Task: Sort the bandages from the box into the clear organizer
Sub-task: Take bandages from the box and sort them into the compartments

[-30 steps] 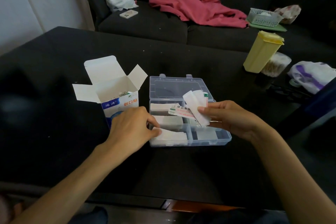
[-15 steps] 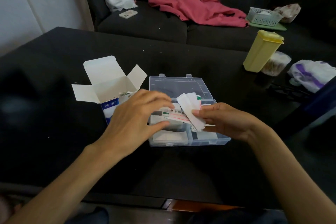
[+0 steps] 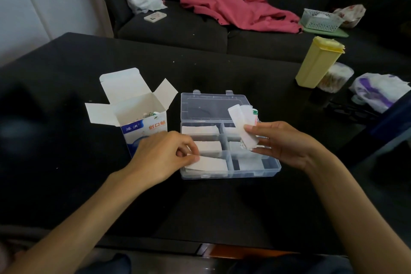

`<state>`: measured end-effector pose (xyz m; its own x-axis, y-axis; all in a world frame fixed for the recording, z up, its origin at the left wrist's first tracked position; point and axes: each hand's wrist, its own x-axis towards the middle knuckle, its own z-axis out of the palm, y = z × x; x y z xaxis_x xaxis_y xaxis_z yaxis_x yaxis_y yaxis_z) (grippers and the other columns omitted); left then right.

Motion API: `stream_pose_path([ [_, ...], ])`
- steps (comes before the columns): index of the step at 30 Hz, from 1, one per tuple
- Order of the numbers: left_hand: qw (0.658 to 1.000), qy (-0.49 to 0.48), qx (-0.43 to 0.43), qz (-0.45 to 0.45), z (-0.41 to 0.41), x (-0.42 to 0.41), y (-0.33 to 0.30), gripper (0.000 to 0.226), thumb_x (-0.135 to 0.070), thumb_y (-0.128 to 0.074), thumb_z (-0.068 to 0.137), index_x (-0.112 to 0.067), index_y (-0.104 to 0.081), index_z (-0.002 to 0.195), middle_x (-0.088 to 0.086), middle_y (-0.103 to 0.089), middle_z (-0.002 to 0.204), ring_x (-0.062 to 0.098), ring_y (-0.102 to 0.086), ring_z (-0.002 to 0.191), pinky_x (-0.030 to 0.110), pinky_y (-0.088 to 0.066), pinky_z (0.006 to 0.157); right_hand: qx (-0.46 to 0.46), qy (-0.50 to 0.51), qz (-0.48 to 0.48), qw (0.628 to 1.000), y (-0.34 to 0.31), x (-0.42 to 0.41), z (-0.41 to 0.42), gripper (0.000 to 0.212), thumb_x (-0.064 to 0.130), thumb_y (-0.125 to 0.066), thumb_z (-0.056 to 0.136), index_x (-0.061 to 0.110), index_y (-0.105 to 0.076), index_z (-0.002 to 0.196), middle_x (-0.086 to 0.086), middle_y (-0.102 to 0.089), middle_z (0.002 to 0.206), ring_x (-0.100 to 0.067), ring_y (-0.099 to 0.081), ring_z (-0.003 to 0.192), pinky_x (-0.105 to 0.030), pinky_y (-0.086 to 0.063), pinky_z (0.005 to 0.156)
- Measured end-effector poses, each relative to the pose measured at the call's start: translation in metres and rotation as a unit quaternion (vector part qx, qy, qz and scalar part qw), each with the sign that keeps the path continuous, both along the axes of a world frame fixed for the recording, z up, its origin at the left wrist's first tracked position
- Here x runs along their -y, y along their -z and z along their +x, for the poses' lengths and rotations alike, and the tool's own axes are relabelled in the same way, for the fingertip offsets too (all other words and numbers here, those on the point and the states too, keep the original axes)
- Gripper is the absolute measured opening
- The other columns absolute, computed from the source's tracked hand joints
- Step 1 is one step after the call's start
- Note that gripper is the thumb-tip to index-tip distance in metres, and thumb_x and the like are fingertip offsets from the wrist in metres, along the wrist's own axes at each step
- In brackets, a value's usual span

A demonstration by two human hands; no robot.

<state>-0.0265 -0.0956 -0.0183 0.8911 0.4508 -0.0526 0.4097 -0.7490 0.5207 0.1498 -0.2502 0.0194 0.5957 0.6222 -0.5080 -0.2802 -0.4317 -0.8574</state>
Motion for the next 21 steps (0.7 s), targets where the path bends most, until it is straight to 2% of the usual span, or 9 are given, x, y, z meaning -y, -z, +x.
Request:
stream_pose_path([
  [2, 0.999, 0.017, -0.028, 0.039, 0.000, 0.001, 0.000, 0.016, -0.045, -0.063, 0.083, -0.039, -0.067, 0.097, -0.018, -0.067, 0.097, -0.004, -0.058, 0.082, 0.019, -0.051, 0.079, 0.000, 0.003, 0.001, 1.000, 0.000, -0.001, 0.000, 0.013, 0.018, -0.066, 0.083, 0.010, -0.068, 0.092, -0.006, -0.068, 0.091, -0.015, -0.065, 0.082, -0.025, -0.057, 0.066],
  [7, 0.990, 0.012, -0.042, 0.135, 0.000, 0.008, 0.000, 0.021, -0.048, -0.060, 0.085, -0.040, -0.066, 0.103, -0.016, -0.057, 0.101, 0.000, -0.045, 0.084, 0.022, -0.047, 0.082, 0.000, 0.001, 0.015, 1.000, 0.000, 0.001, -0.001, 0.014, 0.019, -0.066, 0.082, 0.010, -0.068, 0.094, -0.005, -0.068, 0.091, -0.015, -0.065, 0.082, -0.024, -0.057, 0.064],
  [12, 0.984, 0.004, -0.053, 0.169, 0.003, 0.007, 0.001, 0.026, -0.054, -0.061, 0.081, -0.040, -0.067, 0.103, -0.014, -0.057, 0.106, 0.001, -0.044, 0.084, 0.022, -0.047, 0.081, 0.001, -0.017, 0.026, 1.000, 0.000, 0.000, -0.002, 0.014, 0.021, -0.066, 0.082, 0.011, -0.069, 0.091, -0.006, -0.071, 0.093, -0.015, -0.067, 0.084, -0.024, -0.058, 0.069],
  [14, 0.992, -0.006, -0.011, 0.123, 0.003, 0.008, -0.001, 0.026, -0.057, -0.058, 0.081, -0.038, -0.069, 0.096, -0.017, -0.062, 0.096, -0.001, -0.050, 0.079, 0.021, -0.049, 0.080, 0.013, -0.033, 0.032, 0.999, 0.000, -0.001, -0.003, 0.014, 0.022, -0.065, 0.083, 0.012, -0.070, 0.090, -0.005, -0.072, 0.092, -0.013, -0.068, 0.081, -0.022, -0.058, 0.068],
  [16, 0.994, -0.058, 0.089, -0.040, 0.005, 0.012, -0.012, 0.035, -0.059, -0.047, 0.083, -0.033, -0.071, 0.083, -0.015, -0.069, 0.082, 0.000, -0.060, 0.069, 0.012, -0.049, 0.068, 0.115, -0.059, 0.047, 0.990, 0.003, -0.002, -0.008, 0.012, 0.023, -0.063, 0.084, 0.015, -0.071, 0.091, -0.001, -0.071, 0.092, -0.010, -0.068, 0.081, -0.018, -0.055, 0.067],
  [17, 0.977, -0.093, 0.123, -0.150, 0.007, 0.013, -0.018, 0.042, -0.059, -0.040, 0.086, -0.030, -0.071, 0.080, -0.011, -0.071, 0.077, -0.001, -0.063, 0.065, 0.007, -0.046, 0.058, 0.232, -0.073, 0.062, 0.968, 0.006, -0.003, -0.011, 0.013, 0.021, -0.062, 0.086, 0.017, -0.070, 0.094, 0.001, -0.071, 0.093, -0.009, -0.068, 0.083, -0.016, -0.054, 0.069],
  [18, 0.950, -0.125, 0.126, -0.256, 0.009, 0.013, -0.025, 0.049, -0.059, -0.034, 0.089, -0.027, -0.071, 0.081, -0.008, -0.073, 0.076, -0.001, -0.064, 0.063, 0.006, -0.042, 0.050, 0.379, -0.086, 0.080, 0.918, 0.010, -0.004, -0.014, 0.015, 0.018, -0.061, 0.087, 0.017, -0.070, 0.099, 0.004, -0.070, 0.095, -0.007, -0.067, 0.085, -0.014, -0.053, 0.071],
  [19, 0.921, -0.147, 0.106, -0.346, 0.010, 0.012, -0.030, 0.054, -0.060, -0.031, 0.089, -0.025, -0.072, 0.085, -0.006, -0.074, 0.078, 0.000, -0.065, 0.063, 0.009, -0.041, 0.046, 0.510, -0.111, 0.101, 0.847, 0.015, -0.005, -0.017, 0.019, 0.016, -0.062, 0.087, 0.016, -0.070, 0.104, 0.004, -0.070, 0.097, -0.006, -0.066, 0.087, -0.014, -0.052, 0.075],
  [21, 0.865, -0.153, 0.060, -0.474, 0.008, 0.010, -0.036, 0.057, -0.067, -0.036, 0.081, -0.024, -0.070, 0.096, -0.005, -0.075, 0.087, 0.005, -0.070, 0.074, 0.018, -0.045, 0.055, 0.649, -0.185, 0.117, 0.728, 0.022, -0.009, -0.026, 0.023, 0.016, -0.062, 0.085, 0.014, -0.070, 0.107, 0.000, -0.070, 0.101, -0.011, -0.066, 0.090, -0.021, -0.053, 0.080],
])
